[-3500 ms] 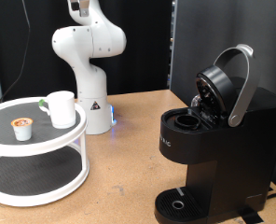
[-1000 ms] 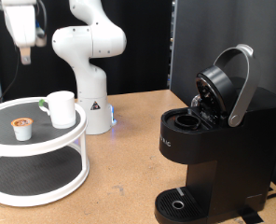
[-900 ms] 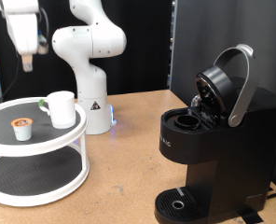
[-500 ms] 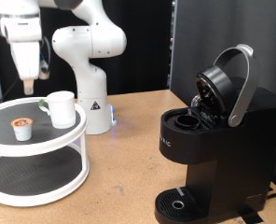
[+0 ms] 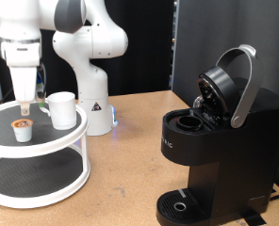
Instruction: Make a cup of coffee with the keurig machine
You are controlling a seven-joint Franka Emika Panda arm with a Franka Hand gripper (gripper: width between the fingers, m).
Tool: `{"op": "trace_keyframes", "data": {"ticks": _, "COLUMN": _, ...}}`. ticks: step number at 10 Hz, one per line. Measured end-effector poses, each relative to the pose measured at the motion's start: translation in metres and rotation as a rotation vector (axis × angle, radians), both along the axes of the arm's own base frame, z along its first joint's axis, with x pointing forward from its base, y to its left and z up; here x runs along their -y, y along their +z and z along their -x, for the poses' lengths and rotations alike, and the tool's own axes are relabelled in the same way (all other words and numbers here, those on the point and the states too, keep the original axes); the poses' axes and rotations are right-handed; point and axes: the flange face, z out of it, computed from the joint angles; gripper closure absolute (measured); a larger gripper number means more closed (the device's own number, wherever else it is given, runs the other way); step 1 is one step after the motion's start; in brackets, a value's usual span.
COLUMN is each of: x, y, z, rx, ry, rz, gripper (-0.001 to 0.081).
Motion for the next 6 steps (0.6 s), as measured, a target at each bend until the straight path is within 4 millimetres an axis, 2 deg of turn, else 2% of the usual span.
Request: {"op": "trace_keyframes", "data": {"ticks": 6, "x": 0.000, "y": -0.037, "z": -0.001, "rx": 0.007, "ry": 0.009, "rz": 0.024, "gripper": 0.0004}}
